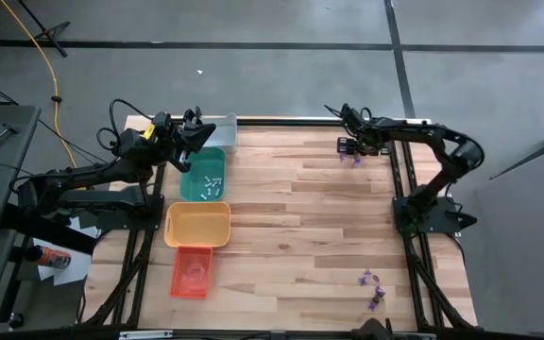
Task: Sort Halloween decoration
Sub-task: Put the black skull toy in the white bin
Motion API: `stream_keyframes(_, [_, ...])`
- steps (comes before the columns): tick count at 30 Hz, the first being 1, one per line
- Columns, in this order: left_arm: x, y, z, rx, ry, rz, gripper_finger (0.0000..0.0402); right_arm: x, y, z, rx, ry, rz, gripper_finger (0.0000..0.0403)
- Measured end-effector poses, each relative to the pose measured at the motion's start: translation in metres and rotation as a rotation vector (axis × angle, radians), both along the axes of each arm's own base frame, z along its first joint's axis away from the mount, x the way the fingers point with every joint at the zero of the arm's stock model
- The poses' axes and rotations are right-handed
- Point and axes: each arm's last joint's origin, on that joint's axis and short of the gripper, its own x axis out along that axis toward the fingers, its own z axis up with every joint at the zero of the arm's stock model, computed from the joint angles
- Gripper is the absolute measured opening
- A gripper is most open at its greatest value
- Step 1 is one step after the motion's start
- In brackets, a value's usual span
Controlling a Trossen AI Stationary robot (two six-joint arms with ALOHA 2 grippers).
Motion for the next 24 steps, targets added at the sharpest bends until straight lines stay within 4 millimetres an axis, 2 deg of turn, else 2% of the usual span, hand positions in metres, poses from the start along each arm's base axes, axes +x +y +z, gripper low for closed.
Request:
stream_keyframes(6, [0.0000, 0.0000, 0.0000, 0.009, 0.002, 0.006, 0.0000, -0.0004, -0.0025, -0.0048, 0.015, -0.002, -0.005, 0.0190])
stream_keyframes(24, [0.0002, 0.0002, -0.0004, 0.009, 0.006, 0.007, 0.0000, -0.0025, -0.0001, -0.0022, 0.028, 0.024, 0.039, 0.0071])
